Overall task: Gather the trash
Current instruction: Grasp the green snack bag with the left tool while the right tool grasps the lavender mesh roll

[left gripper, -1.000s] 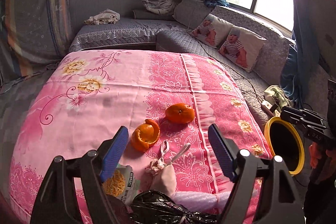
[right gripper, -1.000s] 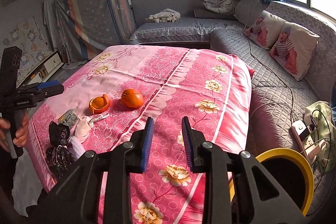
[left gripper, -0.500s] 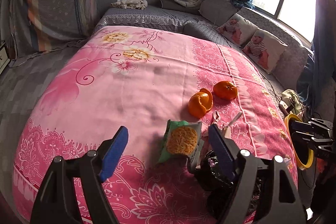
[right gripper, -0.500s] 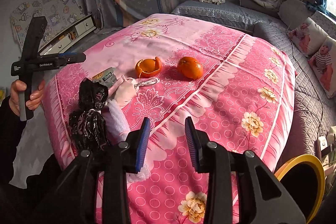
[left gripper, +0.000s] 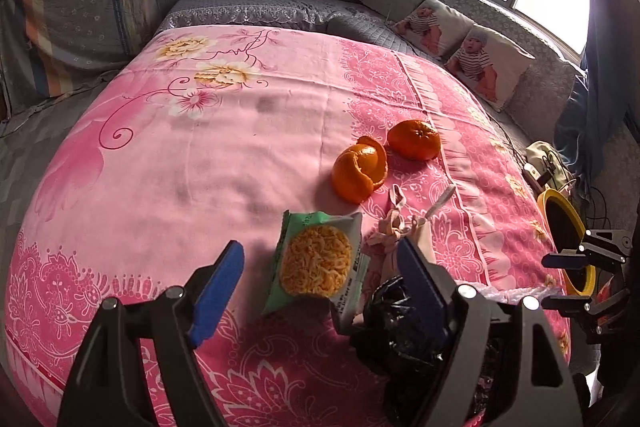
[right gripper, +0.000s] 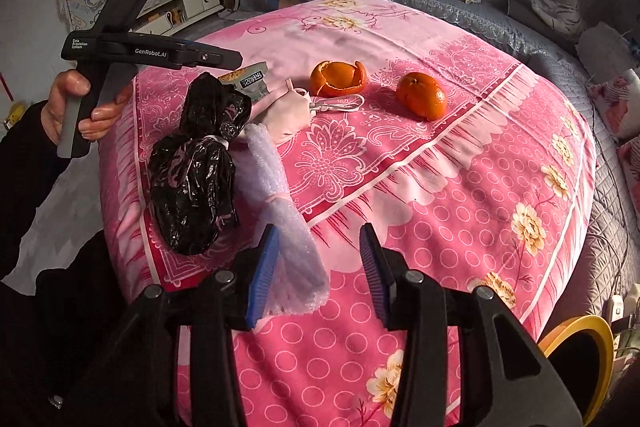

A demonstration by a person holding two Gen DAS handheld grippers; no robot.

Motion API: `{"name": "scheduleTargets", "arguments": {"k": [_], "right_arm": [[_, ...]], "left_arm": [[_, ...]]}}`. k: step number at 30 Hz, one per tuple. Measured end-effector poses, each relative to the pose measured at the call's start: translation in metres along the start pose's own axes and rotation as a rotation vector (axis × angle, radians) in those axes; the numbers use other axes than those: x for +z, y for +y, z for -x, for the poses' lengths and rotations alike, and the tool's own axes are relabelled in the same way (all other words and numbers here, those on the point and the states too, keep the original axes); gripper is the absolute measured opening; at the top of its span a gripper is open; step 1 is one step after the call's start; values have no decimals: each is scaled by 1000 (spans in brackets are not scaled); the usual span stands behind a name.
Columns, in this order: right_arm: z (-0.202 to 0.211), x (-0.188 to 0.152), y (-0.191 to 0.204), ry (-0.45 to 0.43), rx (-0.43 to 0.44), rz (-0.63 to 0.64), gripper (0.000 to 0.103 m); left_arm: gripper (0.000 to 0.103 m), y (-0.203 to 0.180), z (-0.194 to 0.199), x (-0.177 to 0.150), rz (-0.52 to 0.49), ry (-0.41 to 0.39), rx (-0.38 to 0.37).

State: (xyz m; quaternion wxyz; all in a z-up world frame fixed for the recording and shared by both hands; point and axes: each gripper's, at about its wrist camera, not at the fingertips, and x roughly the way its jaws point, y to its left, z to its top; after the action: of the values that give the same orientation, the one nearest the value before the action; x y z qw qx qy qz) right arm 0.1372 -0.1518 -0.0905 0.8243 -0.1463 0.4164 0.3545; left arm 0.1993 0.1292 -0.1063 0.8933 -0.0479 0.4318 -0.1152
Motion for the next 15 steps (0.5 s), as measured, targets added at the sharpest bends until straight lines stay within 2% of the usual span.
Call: {"name": "scheduleTargets", "arguments": {"k": [3,12,15], "right_arm": [[-1,-1,8,-1,14,47,45],[-25,0,26,51,-6,131,45],[-34,2,29,73,-13,143,45]], "left_arm": [[75,-4,-7,1,-17,14,5],[75,2,-28,-2,-15,61,84],[67,4,-32,-3,-26,69,100]]}}
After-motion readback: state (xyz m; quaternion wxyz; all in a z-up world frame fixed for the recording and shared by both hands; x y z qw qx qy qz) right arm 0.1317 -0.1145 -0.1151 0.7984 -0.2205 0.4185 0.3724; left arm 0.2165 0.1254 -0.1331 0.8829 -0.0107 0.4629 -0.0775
